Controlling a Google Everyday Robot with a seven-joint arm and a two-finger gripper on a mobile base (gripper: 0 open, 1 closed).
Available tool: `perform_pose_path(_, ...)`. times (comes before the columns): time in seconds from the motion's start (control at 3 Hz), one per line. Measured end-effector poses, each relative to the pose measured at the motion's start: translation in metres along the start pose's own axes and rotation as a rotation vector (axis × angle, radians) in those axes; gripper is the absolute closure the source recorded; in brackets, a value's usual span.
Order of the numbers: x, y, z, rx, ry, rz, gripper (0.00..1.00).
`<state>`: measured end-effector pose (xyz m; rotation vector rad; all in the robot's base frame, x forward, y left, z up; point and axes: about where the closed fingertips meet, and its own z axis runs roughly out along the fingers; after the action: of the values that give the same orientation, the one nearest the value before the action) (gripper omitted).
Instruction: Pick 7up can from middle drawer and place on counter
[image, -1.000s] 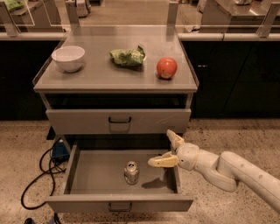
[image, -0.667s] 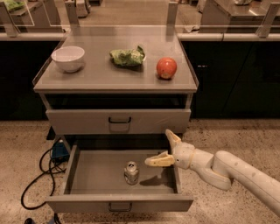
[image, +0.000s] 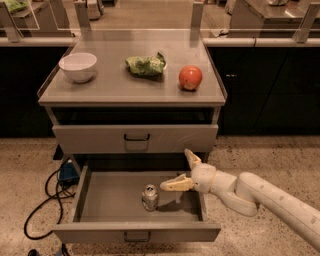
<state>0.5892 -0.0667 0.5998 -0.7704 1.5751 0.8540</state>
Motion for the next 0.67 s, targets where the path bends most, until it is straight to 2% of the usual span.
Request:
perform_pose_path(0.33, 0.028, 0.025, 0.034, -0.049, -0.005, 0.035, 0.00)
perform_pose_path(0.67, 0.062, 0.048, 0.055, -0.077, 0.016, 0.064, 0.00)
